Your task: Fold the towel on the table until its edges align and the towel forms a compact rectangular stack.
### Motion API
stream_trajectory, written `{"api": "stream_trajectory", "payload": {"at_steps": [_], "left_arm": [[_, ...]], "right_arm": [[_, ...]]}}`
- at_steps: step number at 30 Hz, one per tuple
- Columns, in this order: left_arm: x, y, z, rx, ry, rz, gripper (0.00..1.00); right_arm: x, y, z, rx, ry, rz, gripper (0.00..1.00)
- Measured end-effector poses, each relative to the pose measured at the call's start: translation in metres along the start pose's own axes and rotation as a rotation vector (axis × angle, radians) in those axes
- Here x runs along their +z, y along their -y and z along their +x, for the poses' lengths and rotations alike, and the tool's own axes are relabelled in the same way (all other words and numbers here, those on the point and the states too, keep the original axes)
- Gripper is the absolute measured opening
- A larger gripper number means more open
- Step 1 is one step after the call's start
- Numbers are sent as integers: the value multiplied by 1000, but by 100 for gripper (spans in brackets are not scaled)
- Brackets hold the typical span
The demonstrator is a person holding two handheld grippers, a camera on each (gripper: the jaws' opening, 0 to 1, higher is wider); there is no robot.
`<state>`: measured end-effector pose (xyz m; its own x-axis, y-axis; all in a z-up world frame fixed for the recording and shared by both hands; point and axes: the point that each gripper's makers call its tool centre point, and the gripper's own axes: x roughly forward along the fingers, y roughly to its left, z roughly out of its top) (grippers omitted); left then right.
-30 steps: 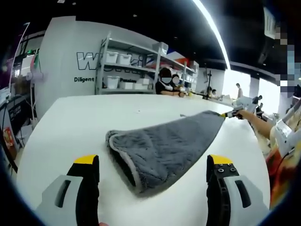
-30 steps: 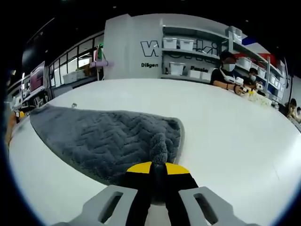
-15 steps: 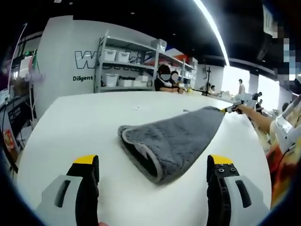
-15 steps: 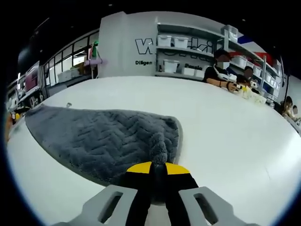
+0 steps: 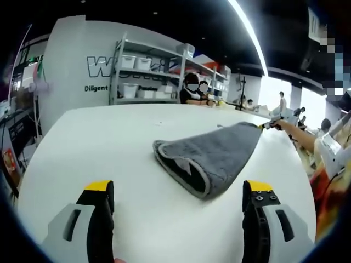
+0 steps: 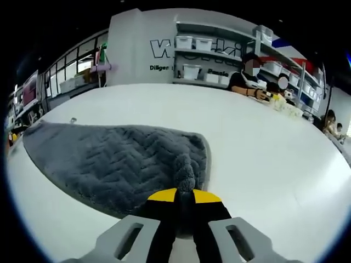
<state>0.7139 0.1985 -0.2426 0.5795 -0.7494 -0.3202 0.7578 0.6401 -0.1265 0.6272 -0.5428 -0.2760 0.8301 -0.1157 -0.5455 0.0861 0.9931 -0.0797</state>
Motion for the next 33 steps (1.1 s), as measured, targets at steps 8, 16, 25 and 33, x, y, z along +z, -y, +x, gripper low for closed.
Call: {"api": "stream_trajectory", "payload": {"at_steps": [8, 16, 25, 33], "left_arm": [[-2, -1, 1, -4, -7, -6, 96], [-1, -1, 0, -10, -7, -4, 96], [-2, 4, 2, -19, -9, -3, 96], [-2, 5, 2, -21, -12, -3, 96]], "right_arm": [[-2, 17, -2, -115, -97, -188, 5], [1, 30, 0, -231, -170, -365, 4], [12, 31, -8, -389, -239, -655, 4], [32, 27, -19, -446, -210, -742, 4]]}}
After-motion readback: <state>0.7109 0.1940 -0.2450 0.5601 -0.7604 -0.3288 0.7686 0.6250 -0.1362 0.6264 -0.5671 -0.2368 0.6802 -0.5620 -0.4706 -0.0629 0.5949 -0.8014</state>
